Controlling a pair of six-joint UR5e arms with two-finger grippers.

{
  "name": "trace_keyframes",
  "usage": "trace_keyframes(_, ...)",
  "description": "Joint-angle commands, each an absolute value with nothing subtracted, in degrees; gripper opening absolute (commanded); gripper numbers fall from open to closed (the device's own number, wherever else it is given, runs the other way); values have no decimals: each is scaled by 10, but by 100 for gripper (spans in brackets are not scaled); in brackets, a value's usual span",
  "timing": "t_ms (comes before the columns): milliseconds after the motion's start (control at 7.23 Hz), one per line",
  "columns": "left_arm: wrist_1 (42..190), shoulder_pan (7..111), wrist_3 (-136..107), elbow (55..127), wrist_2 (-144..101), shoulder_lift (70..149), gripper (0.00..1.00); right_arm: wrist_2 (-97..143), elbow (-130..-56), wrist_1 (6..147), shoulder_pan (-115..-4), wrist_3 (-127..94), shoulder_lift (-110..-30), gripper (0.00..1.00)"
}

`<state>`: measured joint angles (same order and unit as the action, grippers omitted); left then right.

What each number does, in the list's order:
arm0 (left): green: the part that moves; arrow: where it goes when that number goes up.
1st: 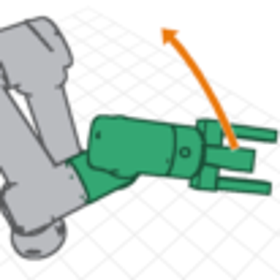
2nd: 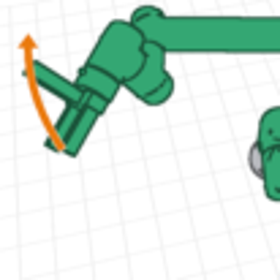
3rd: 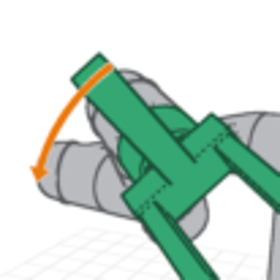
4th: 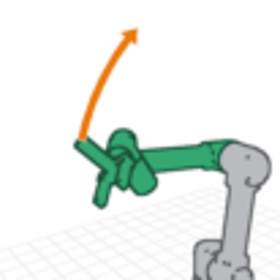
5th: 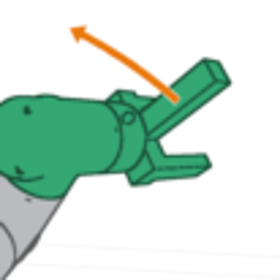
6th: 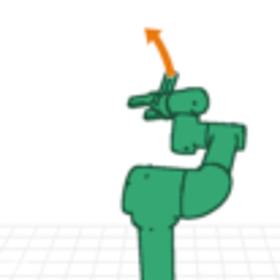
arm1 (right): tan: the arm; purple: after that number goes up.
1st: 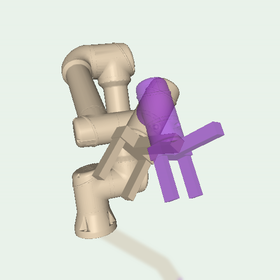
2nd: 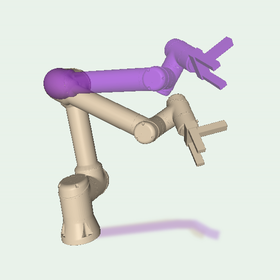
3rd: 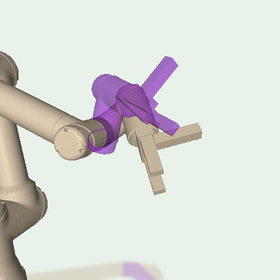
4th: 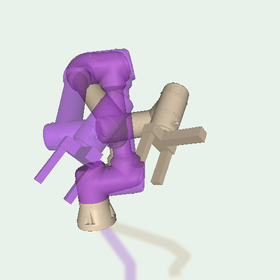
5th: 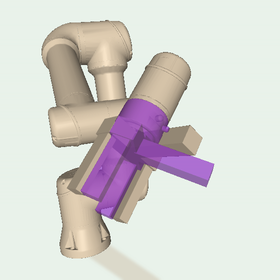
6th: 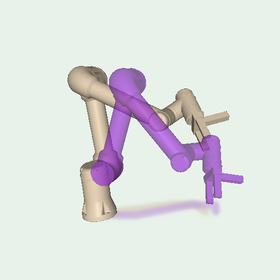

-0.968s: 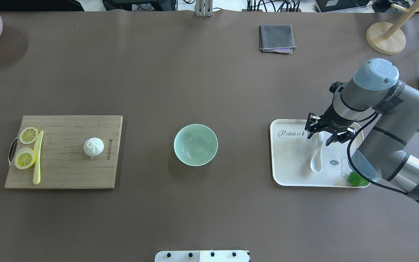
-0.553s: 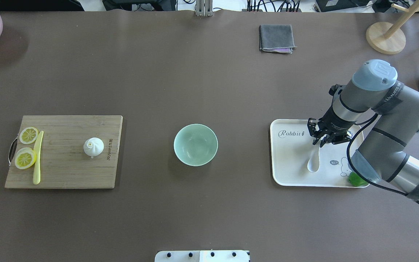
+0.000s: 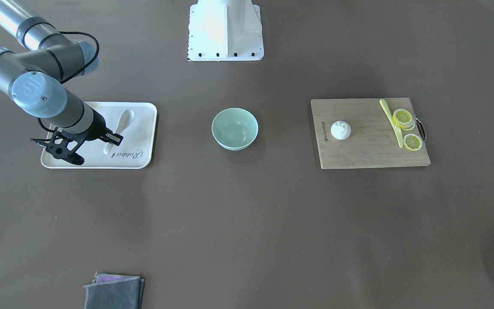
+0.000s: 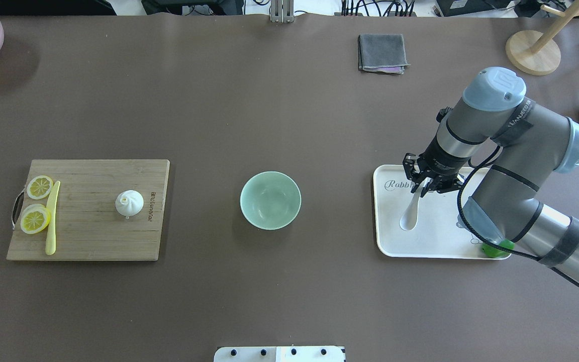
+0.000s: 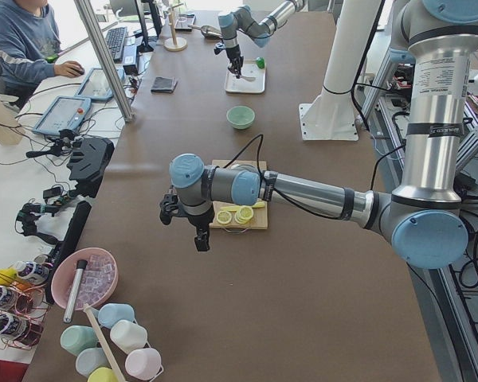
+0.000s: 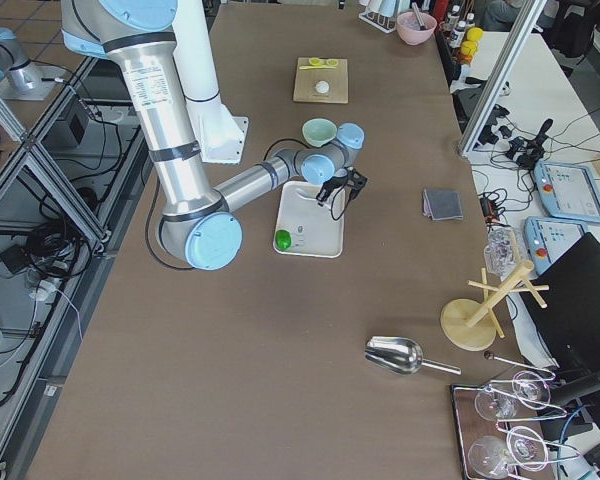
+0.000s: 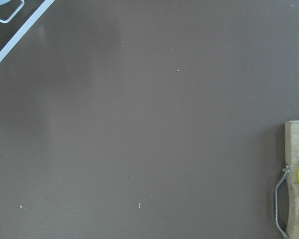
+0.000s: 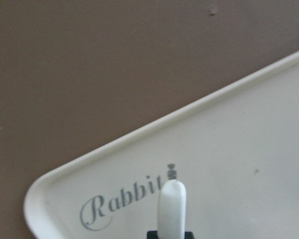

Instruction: Put spoon and bun in bowl

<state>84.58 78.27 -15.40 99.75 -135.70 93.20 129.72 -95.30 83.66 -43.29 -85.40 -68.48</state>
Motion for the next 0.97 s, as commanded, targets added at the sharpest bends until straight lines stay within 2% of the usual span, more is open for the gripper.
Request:
trace_keyframes(0,846,670,-316,993,-1366,996,98,1257,-951,838,-386,-1026,-595,0)
trace_keyframes(553,846,572,-493,1005,-1334,1097,98,1120,-936,837,-300,-1184,-513,0)
trace_keyframes(830,845,544,-533,1028,-1328,1096,98,1105,-919,831,-300,-1205,-494,0)
